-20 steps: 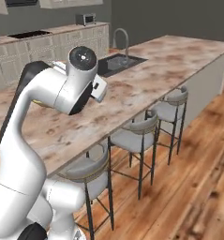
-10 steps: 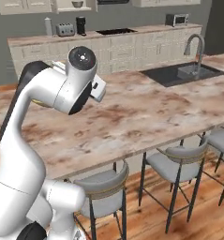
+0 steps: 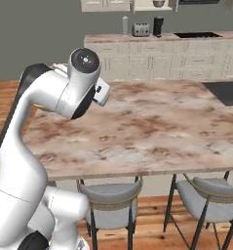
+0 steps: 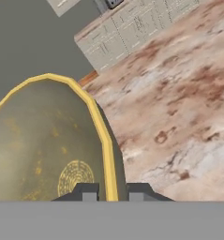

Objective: Pick up the bowls from the cabinet and place each bowl in front of a stool on the dining counter.

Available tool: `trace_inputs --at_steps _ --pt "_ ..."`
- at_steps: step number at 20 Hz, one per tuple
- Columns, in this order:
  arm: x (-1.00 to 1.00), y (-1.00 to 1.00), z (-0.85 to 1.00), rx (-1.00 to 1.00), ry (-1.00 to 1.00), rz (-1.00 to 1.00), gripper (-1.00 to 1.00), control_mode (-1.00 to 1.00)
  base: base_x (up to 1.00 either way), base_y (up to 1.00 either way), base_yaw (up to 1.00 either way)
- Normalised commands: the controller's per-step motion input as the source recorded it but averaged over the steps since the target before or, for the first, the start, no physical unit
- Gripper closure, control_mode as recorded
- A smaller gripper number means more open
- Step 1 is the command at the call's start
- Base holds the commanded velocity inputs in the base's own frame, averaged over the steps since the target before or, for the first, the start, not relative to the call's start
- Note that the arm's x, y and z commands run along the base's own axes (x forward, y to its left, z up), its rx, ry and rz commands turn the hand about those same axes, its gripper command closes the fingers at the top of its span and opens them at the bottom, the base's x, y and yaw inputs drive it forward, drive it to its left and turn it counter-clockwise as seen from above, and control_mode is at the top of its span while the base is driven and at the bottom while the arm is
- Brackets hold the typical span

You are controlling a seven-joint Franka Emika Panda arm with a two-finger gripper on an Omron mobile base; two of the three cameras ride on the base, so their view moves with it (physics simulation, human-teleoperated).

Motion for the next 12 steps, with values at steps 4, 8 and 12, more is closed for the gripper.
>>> trace_inputs --at_steps 4,8,12 --pt "0.00 0.00 0.00 0.00 0.00 0.00 1.00 1.00 0.00 -0.59 0.53" --pt "0.00 0.00 0.00 0.00 0.00 0.00 1.00 1.00 0.00 -0.62 0.49" --pt "0.00 0.00 0.00 0.00 0.00 0.00 1.00 1.00 0.00 -0.71 0.47"
